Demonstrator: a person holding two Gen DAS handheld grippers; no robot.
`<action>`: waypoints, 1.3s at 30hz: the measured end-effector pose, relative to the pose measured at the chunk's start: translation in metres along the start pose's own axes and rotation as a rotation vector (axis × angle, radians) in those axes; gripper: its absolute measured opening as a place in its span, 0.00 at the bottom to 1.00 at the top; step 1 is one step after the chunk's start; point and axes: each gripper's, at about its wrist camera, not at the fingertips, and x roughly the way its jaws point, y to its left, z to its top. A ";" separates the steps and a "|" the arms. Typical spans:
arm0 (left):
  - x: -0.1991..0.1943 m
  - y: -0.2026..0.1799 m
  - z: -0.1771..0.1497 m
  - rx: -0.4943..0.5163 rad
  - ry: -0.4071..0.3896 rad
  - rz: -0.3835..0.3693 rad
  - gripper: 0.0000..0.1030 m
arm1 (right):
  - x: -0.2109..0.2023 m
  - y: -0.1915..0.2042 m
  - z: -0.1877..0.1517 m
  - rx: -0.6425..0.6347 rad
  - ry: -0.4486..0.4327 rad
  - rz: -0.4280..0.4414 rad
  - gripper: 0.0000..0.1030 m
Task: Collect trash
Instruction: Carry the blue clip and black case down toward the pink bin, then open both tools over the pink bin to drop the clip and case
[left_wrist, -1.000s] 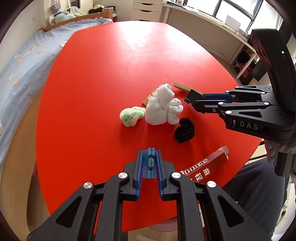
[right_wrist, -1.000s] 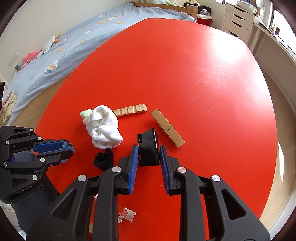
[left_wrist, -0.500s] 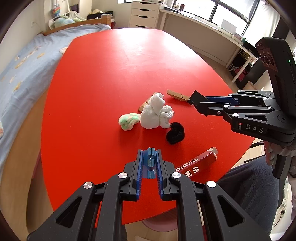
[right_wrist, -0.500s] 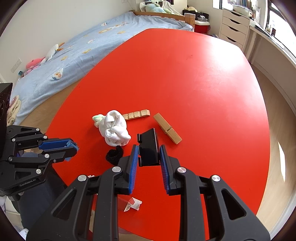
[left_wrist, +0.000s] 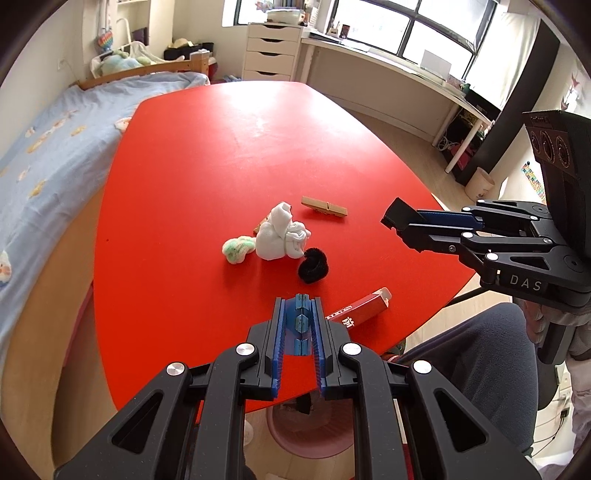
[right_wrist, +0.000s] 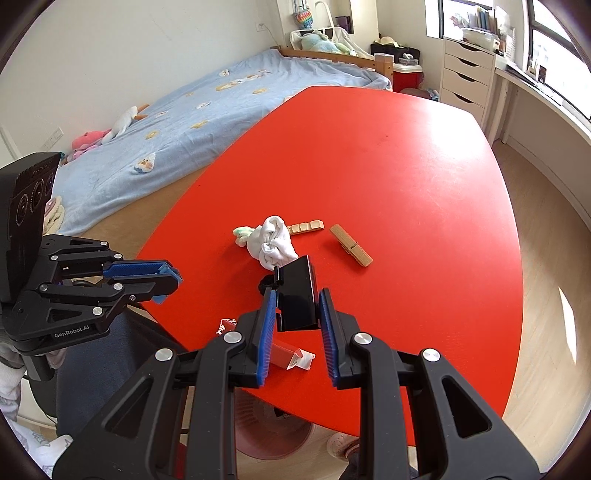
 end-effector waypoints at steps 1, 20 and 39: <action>-0.003 -0.001 -0.001 0.001 -0.005 -0.005 0.13 | -0.004 0.002 -0.003 -0.002 -0.006 0.004 0.23; -0.050 -0.022 -0.038 0.032 -0.060 -0.050 0.13 | -0.081 0.041 -0.063 0.002 -0.085 0.034 0.23; -0.056 -0.041 -0.088 0.043 -0.003 -0.108 0.13 | -0.075 0.060 -0.125 0.034 0.015 0.079 0.23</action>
